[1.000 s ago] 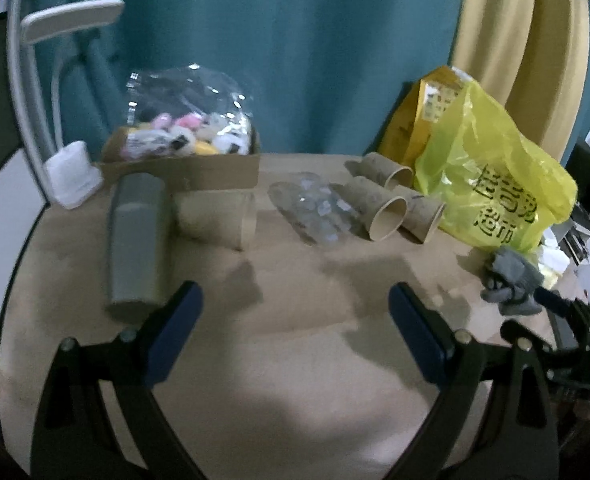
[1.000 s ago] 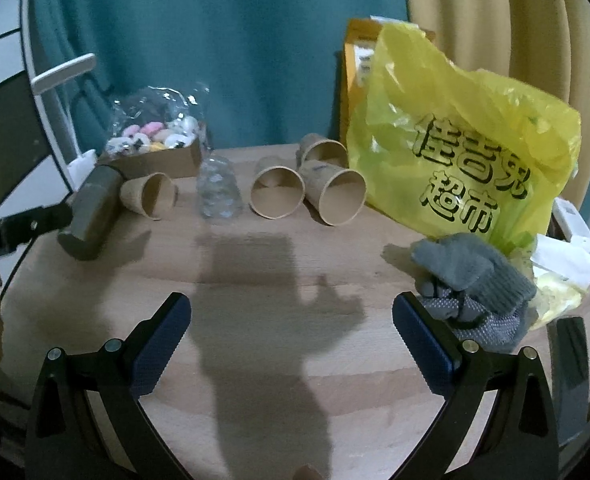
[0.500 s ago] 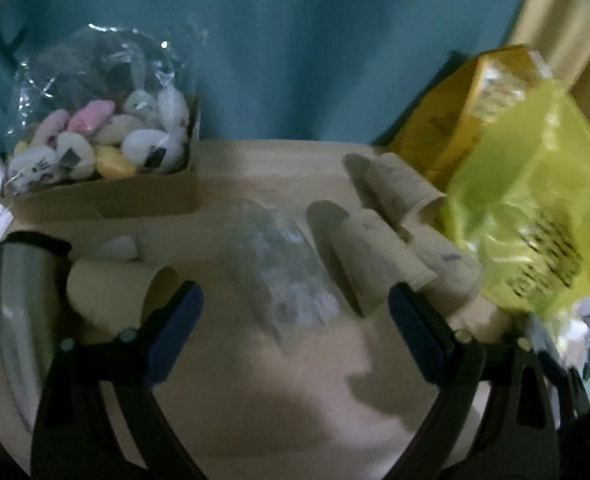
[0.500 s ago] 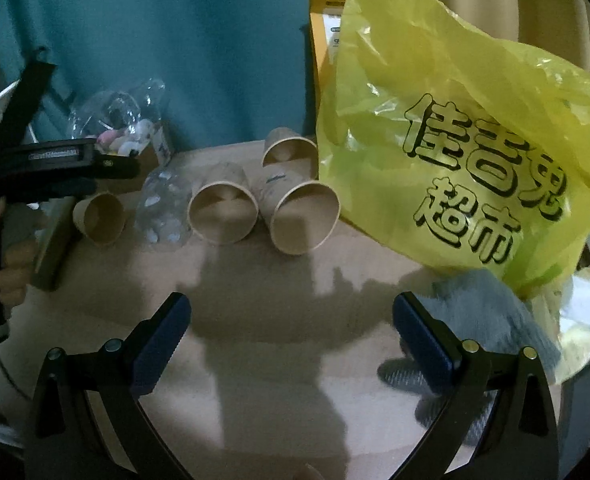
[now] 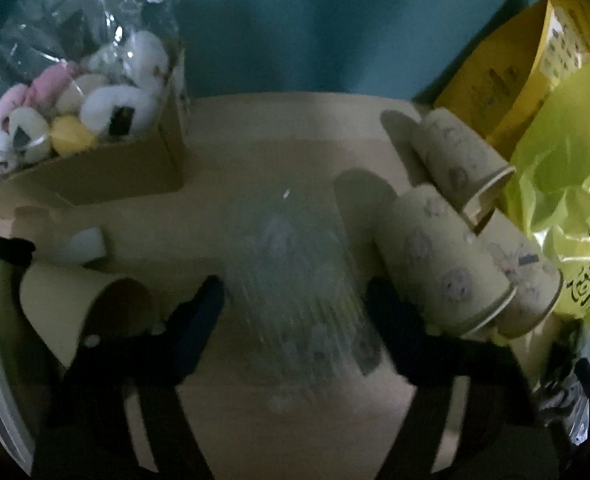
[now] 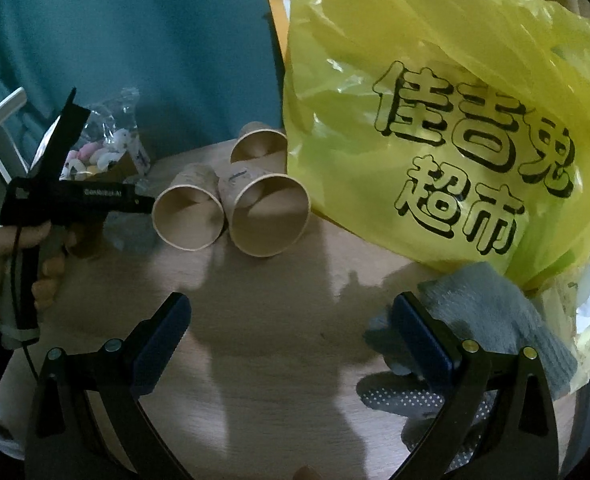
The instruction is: Flip cup upside down
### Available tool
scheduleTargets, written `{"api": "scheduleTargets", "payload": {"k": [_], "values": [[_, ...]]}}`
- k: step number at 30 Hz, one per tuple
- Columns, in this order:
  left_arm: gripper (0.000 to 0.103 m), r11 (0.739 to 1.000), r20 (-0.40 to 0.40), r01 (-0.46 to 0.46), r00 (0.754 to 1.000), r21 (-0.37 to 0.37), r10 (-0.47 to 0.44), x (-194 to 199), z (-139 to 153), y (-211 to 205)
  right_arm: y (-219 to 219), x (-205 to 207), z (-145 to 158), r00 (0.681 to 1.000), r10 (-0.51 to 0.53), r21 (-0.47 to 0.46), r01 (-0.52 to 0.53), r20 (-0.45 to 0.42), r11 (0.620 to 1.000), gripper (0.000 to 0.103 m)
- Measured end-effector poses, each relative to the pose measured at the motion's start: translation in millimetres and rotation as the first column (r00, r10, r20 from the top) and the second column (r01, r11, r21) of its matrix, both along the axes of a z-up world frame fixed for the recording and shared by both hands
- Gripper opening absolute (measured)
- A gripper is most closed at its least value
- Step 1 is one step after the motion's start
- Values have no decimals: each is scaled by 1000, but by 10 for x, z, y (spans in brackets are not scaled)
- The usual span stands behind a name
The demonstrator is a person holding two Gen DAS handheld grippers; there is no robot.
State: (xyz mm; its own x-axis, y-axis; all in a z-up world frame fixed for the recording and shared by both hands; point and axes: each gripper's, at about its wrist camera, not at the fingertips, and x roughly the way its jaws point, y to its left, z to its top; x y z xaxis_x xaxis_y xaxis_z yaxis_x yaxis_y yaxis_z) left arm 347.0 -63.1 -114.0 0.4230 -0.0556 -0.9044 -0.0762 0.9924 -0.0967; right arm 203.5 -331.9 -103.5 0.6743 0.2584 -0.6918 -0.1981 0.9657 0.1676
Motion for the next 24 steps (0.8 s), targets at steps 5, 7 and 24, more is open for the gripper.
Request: {"api": "scheduleTargets", "payload": {"k": [5, 7, 24], "values": [[63, 1000, 24, 22, 999, 10, -22, -177, 49, -62, -21, -77, 19, 1000, -12, 5, 12, 6, 1000, 102], [61, 1000, 24, 30, 999, 4, -30, -295, 64, -75, -16, -137, 44, 1000, -9, 4, 9, 11, 1000, 102], [60, 987, 63, 44, 997, -154, -34, -2105, 178, -207, 320, -970, 97, 995, 98, -51, -97, 22, 994, 102]]}}
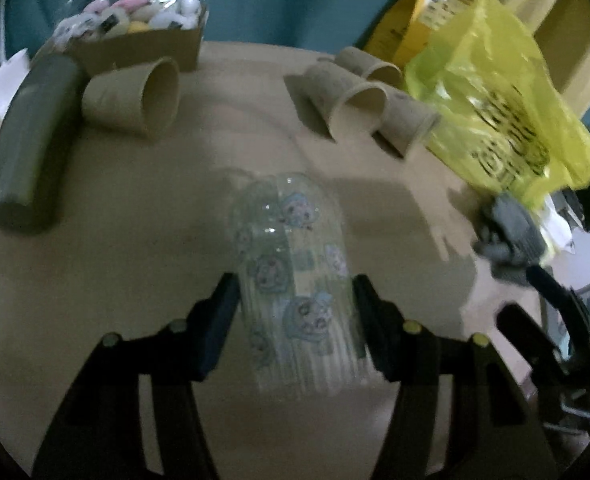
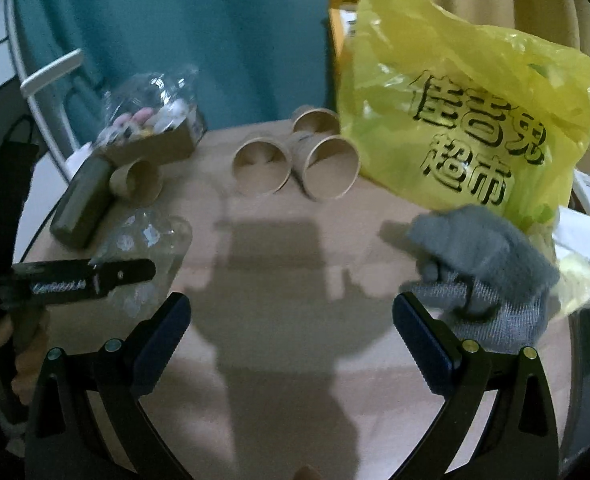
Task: Flip cup upside down
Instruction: 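Grasp the clear cartoon-printed cup with the right gripper and lift it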
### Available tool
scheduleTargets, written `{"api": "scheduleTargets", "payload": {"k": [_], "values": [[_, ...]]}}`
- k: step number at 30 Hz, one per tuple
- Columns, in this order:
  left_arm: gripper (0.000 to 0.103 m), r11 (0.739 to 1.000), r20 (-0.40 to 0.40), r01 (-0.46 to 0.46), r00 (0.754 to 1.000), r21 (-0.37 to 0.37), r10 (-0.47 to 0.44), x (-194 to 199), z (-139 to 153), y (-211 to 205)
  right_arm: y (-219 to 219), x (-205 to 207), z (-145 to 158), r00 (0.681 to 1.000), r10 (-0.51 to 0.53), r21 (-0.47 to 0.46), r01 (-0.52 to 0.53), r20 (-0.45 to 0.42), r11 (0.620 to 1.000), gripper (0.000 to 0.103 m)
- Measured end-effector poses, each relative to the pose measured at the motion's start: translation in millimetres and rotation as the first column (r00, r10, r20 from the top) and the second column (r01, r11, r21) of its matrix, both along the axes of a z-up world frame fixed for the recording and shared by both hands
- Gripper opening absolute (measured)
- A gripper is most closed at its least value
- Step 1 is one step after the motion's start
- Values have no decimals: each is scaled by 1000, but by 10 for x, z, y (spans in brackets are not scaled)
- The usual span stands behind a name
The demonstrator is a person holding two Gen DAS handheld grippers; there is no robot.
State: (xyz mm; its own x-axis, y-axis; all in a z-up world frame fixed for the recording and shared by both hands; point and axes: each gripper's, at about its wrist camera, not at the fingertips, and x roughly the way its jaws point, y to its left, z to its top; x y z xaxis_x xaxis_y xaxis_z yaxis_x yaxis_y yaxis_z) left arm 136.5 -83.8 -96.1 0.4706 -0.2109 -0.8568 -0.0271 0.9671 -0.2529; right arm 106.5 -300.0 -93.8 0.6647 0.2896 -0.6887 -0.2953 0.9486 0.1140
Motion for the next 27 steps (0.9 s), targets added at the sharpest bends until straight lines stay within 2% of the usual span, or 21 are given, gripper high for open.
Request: {"api": "scheduleTargets", "payload": {"k": [6, 9, 13, 19, 21, 23, 27], "values": [[60, 1000, 34, -7, 999, 28, 6, -605, -18, -52, 81, -383, 0, 1000, 28, -22, -28, 8, 999, 102], [63, 999, 16, -3, 1000, 48, 2, -809, -146, -30, 137, -507, -34, 999, 38, -32, -38, 4, 999, 102], [64, 999, 38, 9, 999, 50, -11, -933, -147, 5, 208, -647, -62, 999, 45, -31, -45, 0, 998, 102], [67, 999, 23, 15, 1000, 37, -16, -956, -148, 18, 272, -728, -68, 999, 46, -27, -46, -1, 999, 102], [72, 999, 28, 11, 1000, 37, -12, -982, -136, 51, 289, -734, -63, 999, 45, -27, -45, -2, 999, 102], [82, 999, 32, 4, 999, 40, -5, -984, -132, 59, 302, -724, -52, 999, 45, -29, -45, -1, 999, 102], [84, 999, 43, 2, 999, 37, -3, -991, -99, 79, 330, -706, -49, 999, 46, -31, -46, -3, 998, 102]]}}
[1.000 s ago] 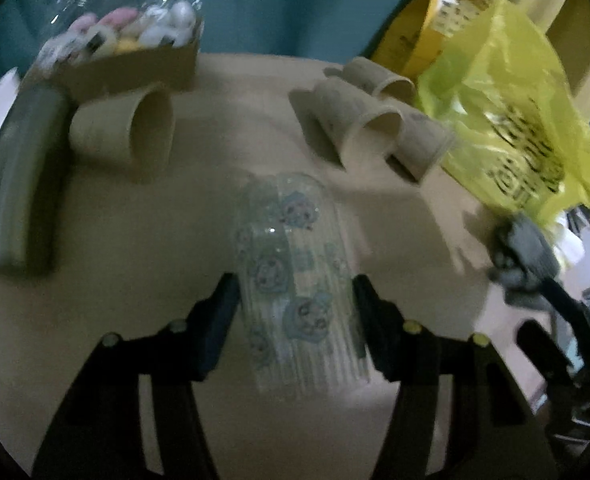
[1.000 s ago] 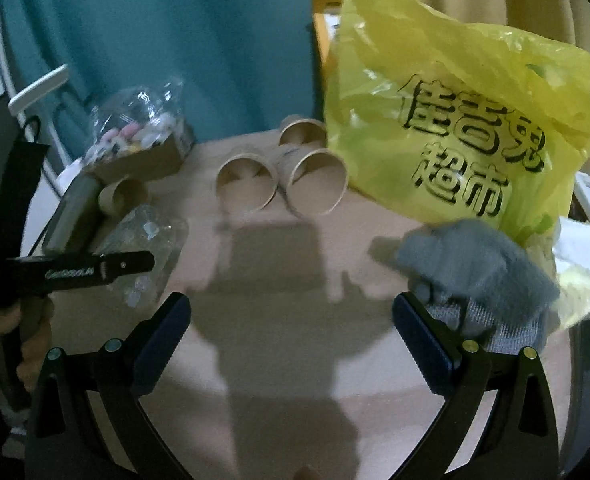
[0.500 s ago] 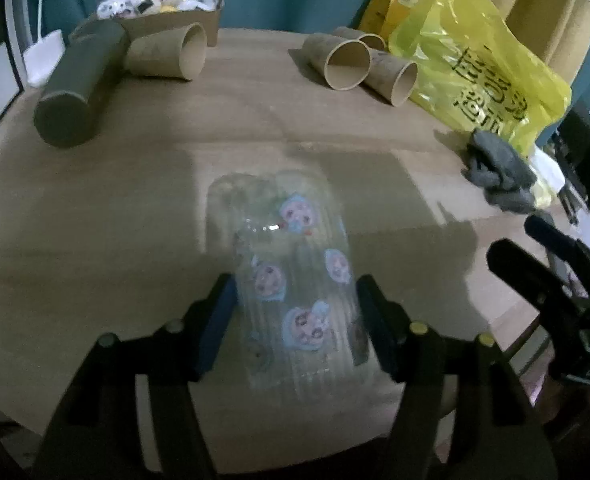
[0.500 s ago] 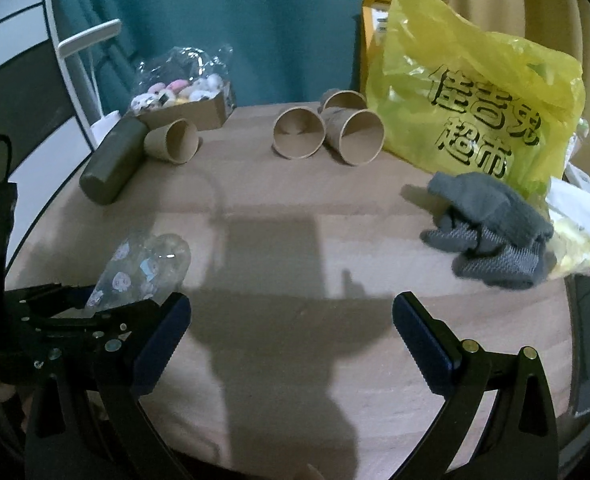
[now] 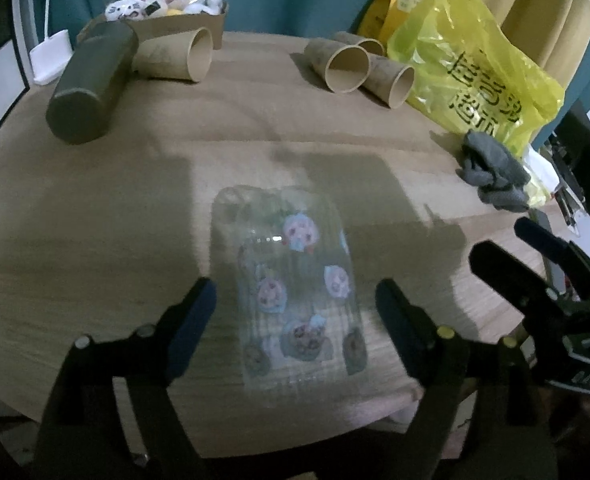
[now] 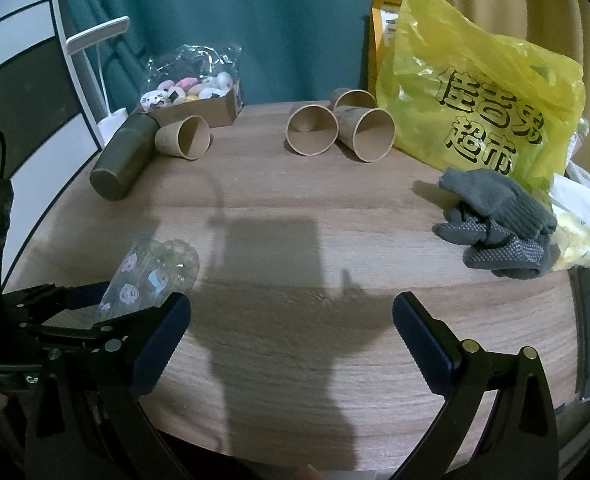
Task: Flip cup upside down
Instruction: 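Grasp the clear cartoon-printed cup with the right gripper and lift it, then rotate the held cup with the right gripper until its rim faces down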
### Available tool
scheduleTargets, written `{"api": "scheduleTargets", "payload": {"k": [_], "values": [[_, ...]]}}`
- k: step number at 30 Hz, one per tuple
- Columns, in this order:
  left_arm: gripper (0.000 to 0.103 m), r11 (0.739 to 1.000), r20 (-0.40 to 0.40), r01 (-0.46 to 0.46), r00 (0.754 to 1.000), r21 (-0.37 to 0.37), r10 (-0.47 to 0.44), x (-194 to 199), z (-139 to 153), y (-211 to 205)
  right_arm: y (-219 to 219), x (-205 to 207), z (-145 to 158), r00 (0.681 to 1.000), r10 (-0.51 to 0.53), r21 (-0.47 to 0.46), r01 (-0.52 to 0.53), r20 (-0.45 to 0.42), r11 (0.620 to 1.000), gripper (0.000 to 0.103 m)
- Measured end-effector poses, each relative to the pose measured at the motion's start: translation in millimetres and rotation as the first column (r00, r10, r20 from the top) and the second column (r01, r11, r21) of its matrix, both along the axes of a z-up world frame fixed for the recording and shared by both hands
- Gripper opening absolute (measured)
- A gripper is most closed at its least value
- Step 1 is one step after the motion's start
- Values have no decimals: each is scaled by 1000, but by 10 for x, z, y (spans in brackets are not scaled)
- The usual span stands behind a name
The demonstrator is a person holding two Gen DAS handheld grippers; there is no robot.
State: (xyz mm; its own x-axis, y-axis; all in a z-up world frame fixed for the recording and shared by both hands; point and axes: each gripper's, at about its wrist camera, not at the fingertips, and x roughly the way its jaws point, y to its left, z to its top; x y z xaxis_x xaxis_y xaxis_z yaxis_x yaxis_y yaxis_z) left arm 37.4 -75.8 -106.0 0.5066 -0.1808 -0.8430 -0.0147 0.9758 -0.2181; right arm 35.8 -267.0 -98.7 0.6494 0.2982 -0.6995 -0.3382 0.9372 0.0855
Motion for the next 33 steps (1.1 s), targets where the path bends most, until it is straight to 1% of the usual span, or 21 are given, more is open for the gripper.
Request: {"api": "scheduleTargets", "payload": {"k": [6, 9, 11, 14, 17, 19, 21, 23, 26, 28, 30, 31, 33], "values": [[84, 1000, 6, 2, 1000, -6, -2, -69, 92, 119, 83, 58, 13, 1000, 17, -5, -17, -20, 1000, 102], [84, 1000, 21, -11, 1000, 8, 10, -137, 162, 251, 149, 130, 40, 999, 36, -22, -37, -38, 999, 102], [84, 1000, 28, -19, 999, 15, 18, -174, 197, 362, 216, 193, 72, 995, 66, -15, -67, -70, 998, 102], [84, 998, 62, -58, 996, 39, 56, -240, 258, 575, 400, 304, 140, 983, 126, -4, -128, -131, 992, 102], [84, 991, 107, -116, 988, 62, 109, -291, 295, 818, 637, 442, 187, 958, 173, 9, -176, -228, 984, 102], [84, 987, 123, -147, 983, 64, 139, -293, 269, 999, 821, 534, 197, 939, 188, -13, -201, -289, 980, 102], [84, 984, 119, -170, 979, 49, 164, -275, 208, 1155, 1001, 618, 182, 922, 189, -59, -221, -337, 974, 102], [84, 981, 106, -193, 976, 26, 190, -235, 142, 1336, 1132, 675, 139, 906, 183, -85, -231, -382, 969, 102], [84, 979, 114, -203, 973, 19, 200, -195, 85, 1523, 1299, 726, 46, 873, 169, -115, -247, -457, 962, 102], [84, 978, 120, -207, 972, 18, 203, -172, 43, 1648, 1392, 759, -39, 844, 154, -134, -256, -513, 957, 102], [84, 977, 118, -214, 970, 9, 212, -134, -14, 1760, 1457, 782, -120, 818, 136, -150, -262, -559, 953, 95], [84, 978, 111, -210, 971, -9, 210, -109, -45, 1808, 1482, 795, -159, 805, 126, -162, -265, -580, 951, 92], [84, 980, 99, -200, 975, -22, 201, -71, -86, 1859, 1508, 840, -216, 788, 107, -180, -267, -607, 947, 92]]}}
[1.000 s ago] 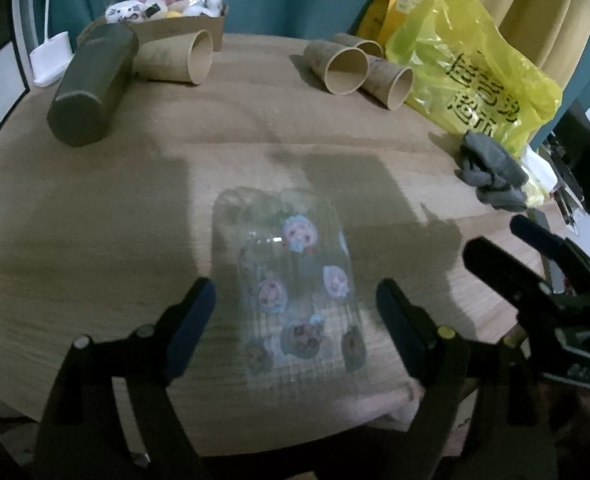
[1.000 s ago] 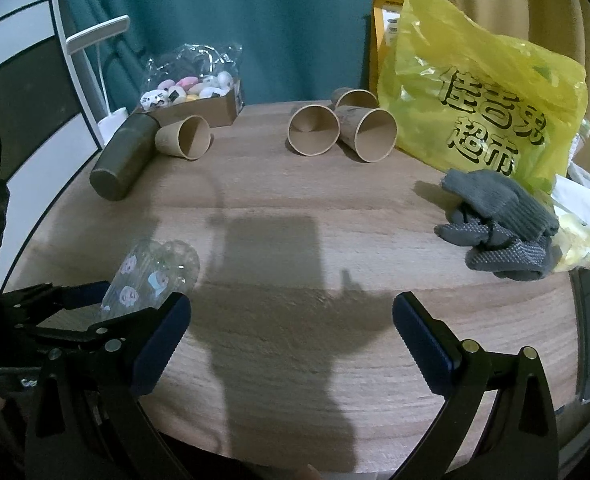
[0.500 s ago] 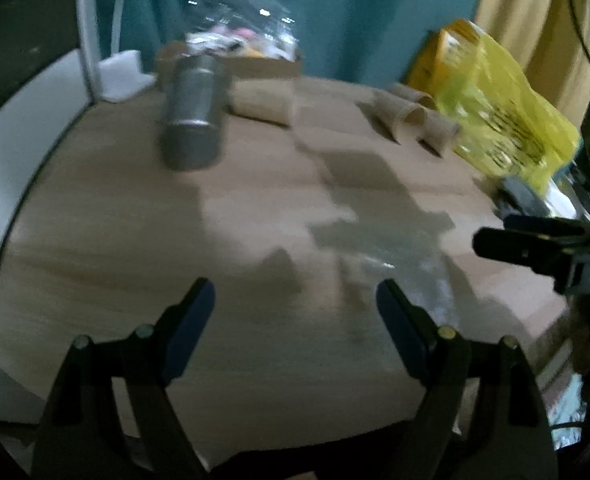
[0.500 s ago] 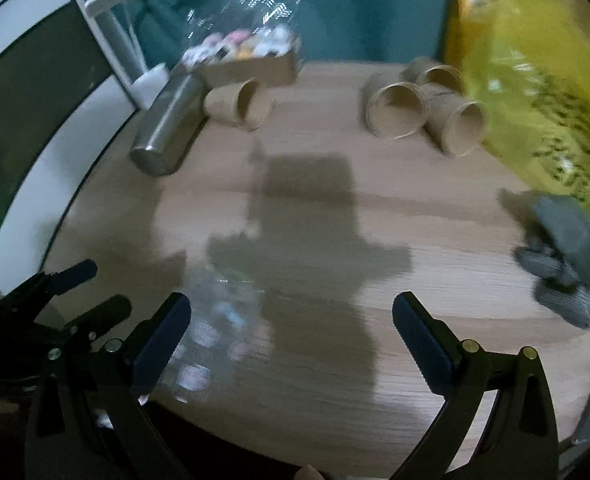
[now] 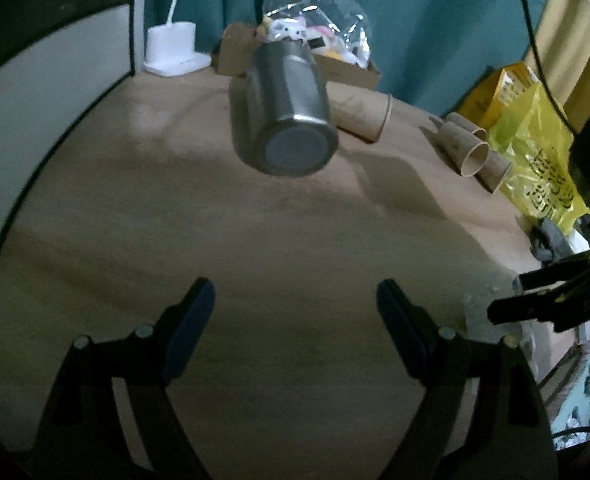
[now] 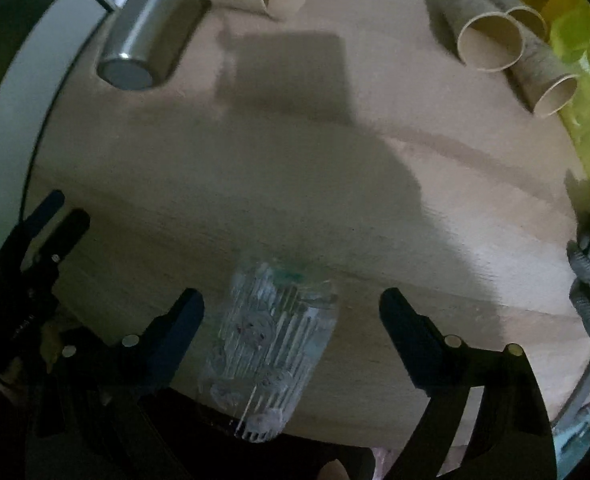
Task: Flip cup upside down
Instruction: 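Rotate the held cup with the right gripper until its rim faces down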
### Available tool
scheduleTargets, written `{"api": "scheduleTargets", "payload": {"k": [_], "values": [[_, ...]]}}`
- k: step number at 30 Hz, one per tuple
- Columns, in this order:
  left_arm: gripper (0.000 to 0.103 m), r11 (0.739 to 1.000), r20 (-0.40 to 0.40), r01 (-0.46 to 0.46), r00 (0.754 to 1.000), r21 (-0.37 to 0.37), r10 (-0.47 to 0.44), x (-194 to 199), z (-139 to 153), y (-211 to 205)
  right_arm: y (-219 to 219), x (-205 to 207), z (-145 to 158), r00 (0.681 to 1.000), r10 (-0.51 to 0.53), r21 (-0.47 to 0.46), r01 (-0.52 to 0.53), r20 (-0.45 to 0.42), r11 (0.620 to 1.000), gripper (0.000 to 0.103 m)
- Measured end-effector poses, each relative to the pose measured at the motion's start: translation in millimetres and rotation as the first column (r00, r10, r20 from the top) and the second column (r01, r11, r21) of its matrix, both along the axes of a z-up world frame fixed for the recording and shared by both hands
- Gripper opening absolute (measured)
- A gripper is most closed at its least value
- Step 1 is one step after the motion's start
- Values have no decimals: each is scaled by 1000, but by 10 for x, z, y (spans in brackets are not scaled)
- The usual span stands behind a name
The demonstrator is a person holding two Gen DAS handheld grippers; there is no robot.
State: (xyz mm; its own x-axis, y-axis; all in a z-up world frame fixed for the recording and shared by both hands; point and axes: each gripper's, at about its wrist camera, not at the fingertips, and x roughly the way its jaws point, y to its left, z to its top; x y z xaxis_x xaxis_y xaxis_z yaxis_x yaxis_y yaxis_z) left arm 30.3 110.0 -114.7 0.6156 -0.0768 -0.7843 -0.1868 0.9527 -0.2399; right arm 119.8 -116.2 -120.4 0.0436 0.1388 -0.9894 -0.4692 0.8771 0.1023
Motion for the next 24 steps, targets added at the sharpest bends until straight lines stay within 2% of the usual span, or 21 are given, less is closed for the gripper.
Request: {"api": "scheduleTargets", "payload": {"k": [3, 5, 8, 13, 19, 22, 24], "values": [[84, 1000, -9, 19, 1000, -13, -19, 25, -46, 45, 19, 35, -64, 999, -21, -20, 20, -37, 1000, 89], [84, 999, -12, 25, 1000, -28, -25, 31, -71, 71, 47, 57, -80, 998, -26, -21, 25, -51, 999, 77], [84, 999, -14, 33, 999, -34, -34, 24, -86, 67, 36, 62, -92, 998, -35, -18, 34, -55, 999, 72], [84, 998, -13, 47, 999, -32, -48, -28, -59, 3, -17, -17, -13, 999, -18, 8, 19, -33, 1000, 70], [84, 999, -8, 50, 999, -13, -50, -95, 17, -77, -116, -137, 133, 999, -10, 43, 8, 36, 999, 70], [84, 999, -5, 49, 999, 6, -49, -132, 70, -104, -142, -308, 287, 994, -5, 69, -3, 106, 998, 70], [84, 999, -3, 38, 999, 20, -38, -164, 100, -101, -190, -377, 474, 981, 5, 72, -19, 194, 997, 70]]}}
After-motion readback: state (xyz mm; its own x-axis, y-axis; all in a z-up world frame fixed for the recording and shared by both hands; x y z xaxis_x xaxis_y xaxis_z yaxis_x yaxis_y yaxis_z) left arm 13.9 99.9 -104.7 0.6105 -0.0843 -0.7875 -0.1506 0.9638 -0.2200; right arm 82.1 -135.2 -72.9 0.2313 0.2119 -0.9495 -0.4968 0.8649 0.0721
